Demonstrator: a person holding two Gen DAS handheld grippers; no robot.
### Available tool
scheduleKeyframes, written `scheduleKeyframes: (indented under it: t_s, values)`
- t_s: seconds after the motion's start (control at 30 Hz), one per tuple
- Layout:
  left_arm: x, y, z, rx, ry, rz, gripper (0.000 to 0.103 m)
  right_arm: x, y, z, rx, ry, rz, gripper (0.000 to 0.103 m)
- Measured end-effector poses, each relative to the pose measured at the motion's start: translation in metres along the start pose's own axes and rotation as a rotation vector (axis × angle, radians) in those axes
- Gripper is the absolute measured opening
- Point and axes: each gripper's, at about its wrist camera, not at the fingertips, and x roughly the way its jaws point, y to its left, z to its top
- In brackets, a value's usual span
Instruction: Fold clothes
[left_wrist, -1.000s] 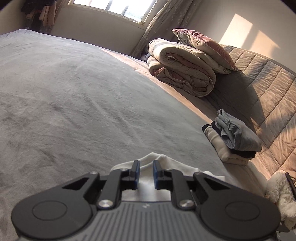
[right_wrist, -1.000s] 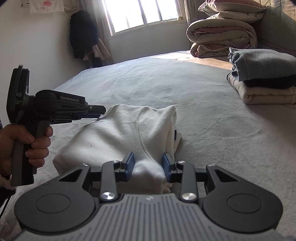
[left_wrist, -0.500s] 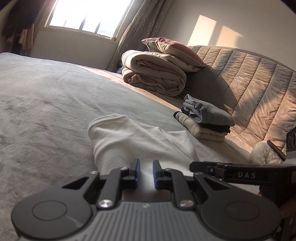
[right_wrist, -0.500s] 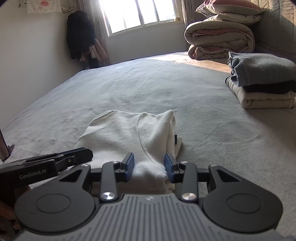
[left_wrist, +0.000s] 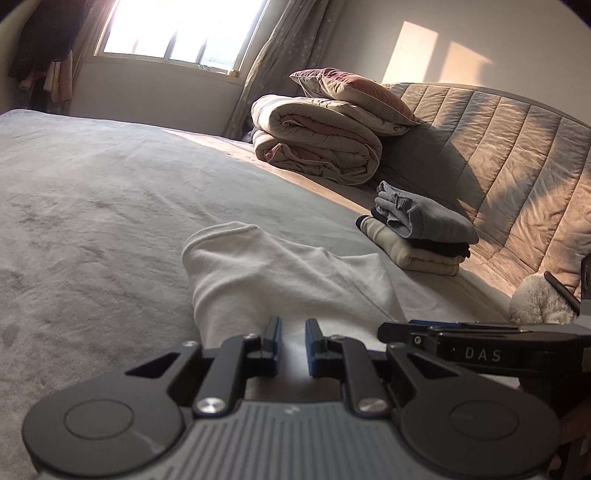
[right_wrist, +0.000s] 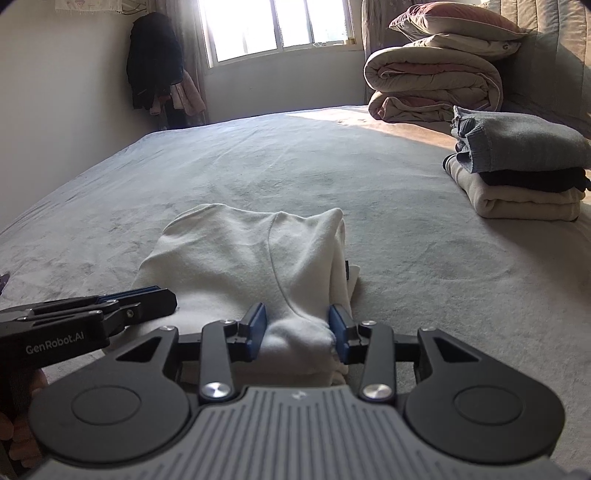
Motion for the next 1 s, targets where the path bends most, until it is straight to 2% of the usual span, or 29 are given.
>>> scheduleKeyframes:
  t_s: [0.1, 0.17, 0.43, 0.53, 0.67, 0.8, 1.0]
  values:
    - [-0.009, 0.0, 0.005, -0.024, 0.018, -0.024, 0.029, -0.005, -0.003, 0.006, 0.032, 0.019, 0.018, 0.047]
    - [-0.016, -0.001, 0.008, -0.02, 0.021, -0.03, 0.032, -0.009, -0.004, 0.008, 0.045, 0.017, 0.026, 0.049]
    - [-0.018, 0.003, 0.018, -0.009, 0.033, -0.062, 0.028, -0.018, 0.005, 0.022, 0.035, -0.034, 0.065, 0.05]
    - [-0.012, 0.003, 0.015, -0.017, 0.033, -0.076, 0.027, -0.01, 0.013, 0.028, 0.011, -0.009, 0.08, 0.049]
    - [-0.004, 0.003, 0.004, -0.027, 0.042, -0.075, 0.027, 0.008, 0.022, 0.028, -0.03, 0.04, 0.057, 0.048]
    - [-0.001, 0.008, -0.004, -0.101, 0.021, -0.09, 0.027, 0.024, 0.023, 0.028, -0.06, 0.066, 0.023, 0.048]
    - [0.0, 0.0, -0.01, -0.064, -0.002, -0.074, 0.027, 0.042, 0.021, 0.039, -0.095, 0.089, 0.005, 0.046]
